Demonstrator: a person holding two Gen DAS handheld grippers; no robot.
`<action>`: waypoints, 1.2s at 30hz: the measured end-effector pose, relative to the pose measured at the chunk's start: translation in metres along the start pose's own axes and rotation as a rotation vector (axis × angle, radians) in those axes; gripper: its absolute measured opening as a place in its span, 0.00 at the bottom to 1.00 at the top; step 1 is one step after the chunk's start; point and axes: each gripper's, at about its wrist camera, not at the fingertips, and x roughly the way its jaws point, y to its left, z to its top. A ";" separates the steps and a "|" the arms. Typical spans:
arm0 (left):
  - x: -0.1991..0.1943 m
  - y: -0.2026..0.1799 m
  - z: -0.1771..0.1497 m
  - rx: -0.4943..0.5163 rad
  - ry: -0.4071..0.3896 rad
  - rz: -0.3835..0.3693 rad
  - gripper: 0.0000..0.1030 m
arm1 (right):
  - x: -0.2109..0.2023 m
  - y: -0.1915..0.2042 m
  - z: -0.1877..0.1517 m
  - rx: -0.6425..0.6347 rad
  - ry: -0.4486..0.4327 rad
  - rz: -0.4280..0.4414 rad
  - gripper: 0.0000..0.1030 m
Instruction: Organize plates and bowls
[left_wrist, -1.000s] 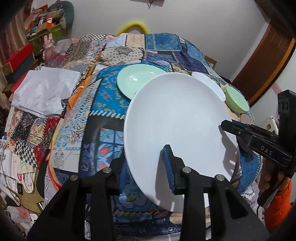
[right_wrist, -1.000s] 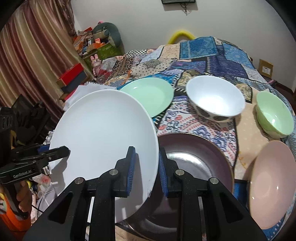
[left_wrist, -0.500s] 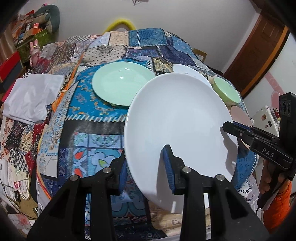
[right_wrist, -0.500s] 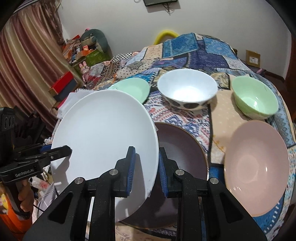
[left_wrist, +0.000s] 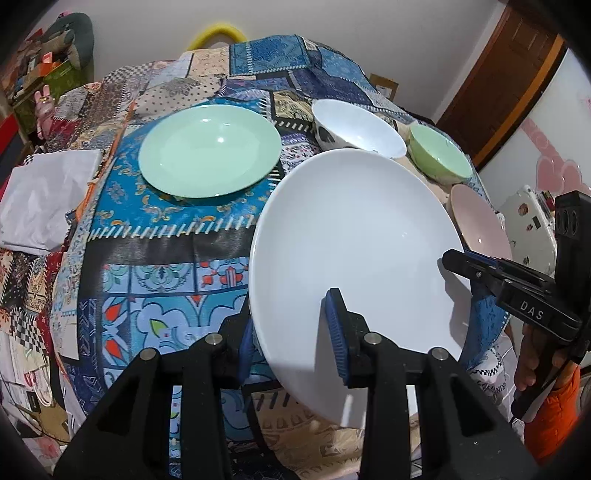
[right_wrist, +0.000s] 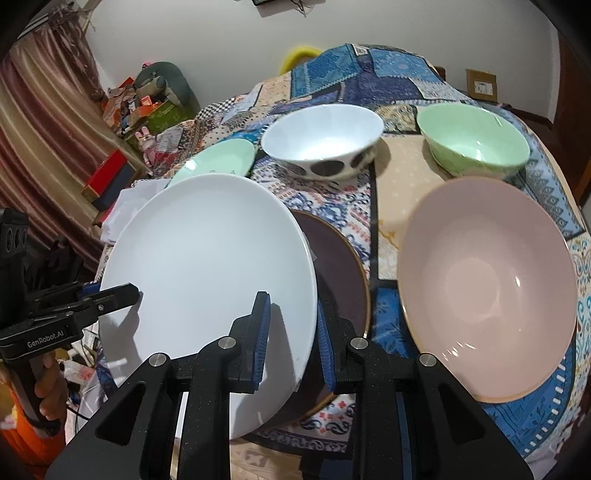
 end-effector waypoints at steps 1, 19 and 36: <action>0.002 -0.002 0.000 0.002 0.004 0.001 0.33 | 0.000 -0.001 -0.001 0.003 0.003 -0.001 0.22; 0.040 -0.005 0.007 -0.004 0.069 0.001 0.35 | 0.009 -0.009 -0.008 0.019 0.023 -0.038 0.22; 0.062 -0.004 0.011 -0.012 0.099 0.019 0.35 | 0.005 -0.006 -0.013 0.016 -0.040 -0.120 0.22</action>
